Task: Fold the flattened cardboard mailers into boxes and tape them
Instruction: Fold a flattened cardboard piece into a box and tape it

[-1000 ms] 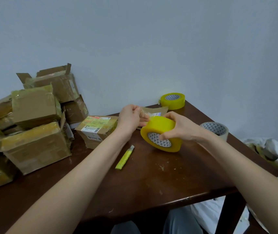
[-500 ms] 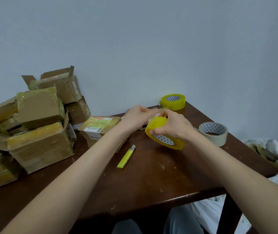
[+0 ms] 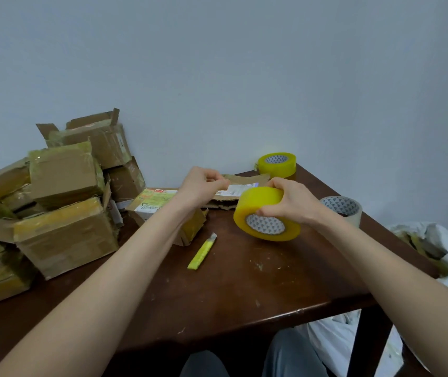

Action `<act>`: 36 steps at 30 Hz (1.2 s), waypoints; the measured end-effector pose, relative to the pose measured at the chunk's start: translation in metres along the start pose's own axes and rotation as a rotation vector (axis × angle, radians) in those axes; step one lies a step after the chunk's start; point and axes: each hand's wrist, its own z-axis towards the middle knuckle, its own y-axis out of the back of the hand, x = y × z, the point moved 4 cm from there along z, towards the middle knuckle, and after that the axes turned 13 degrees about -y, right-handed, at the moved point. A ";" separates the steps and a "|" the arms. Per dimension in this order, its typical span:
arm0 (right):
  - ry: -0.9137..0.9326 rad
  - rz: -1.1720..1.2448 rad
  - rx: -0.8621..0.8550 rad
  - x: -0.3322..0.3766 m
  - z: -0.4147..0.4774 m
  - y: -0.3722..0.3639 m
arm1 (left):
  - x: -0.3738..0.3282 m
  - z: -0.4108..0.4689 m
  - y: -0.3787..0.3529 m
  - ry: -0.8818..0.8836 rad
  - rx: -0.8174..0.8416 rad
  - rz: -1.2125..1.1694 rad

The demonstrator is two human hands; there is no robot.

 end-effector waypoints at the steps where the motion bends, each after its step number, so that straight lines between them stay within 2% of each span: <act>1: -0.009 -0.023 -0.023 0.002 0.001 0.003 | -0.001 -0.001 0.001 0.012 0.012 -0.003; 3: -0.034 -0.061 -0.061 0.007 -0.001 0.006 | -0.002 -0.004 0.000 0.042 0.007 -0.038; 7: -0.073 -0.097 -0.101 0.014 -0.002 0.006 | -0.001 -0.009 -0.013 0.100 -0.101 -0.340; 12: -0.075 -0.088 -0.132 0.020 0.000 0.001 | 0.000 -0.016 -0.023 0.078 -0.189 -0.582; 20: -0.098 -0.084 -0.103 0.029 0.004 -0.009 | 0.006 -0.021 -0.014 0.058 -0.339 -0.641; 23: -0.199 -0.052 -0.177 0.010 0.004 0.005 | 0.006 -0.019 0.042 0.044 -0.546 -0.649; 24: -0.227 -0.013 -0.194 0.004 0.006 0.011 | 0.005 -0.017 0.067 0.021 -0.563 -0.626; 27: -0.257 0.082 -0.156 -0.008 0.007 0.016 | -0.001 -0.017 0.090 0.019 -0.360 -0.538; 32: -0.241 0.220 -0.114 -0.007 0.012 0.001 | 0.016 -0.038 -0.008 0.010 0.013 -0.245; 36: -0.266 0.184 -0.150 -0.011 0.017 0.001 | 0.025 -0.042 -0.044 -0.076 0.119 -0.038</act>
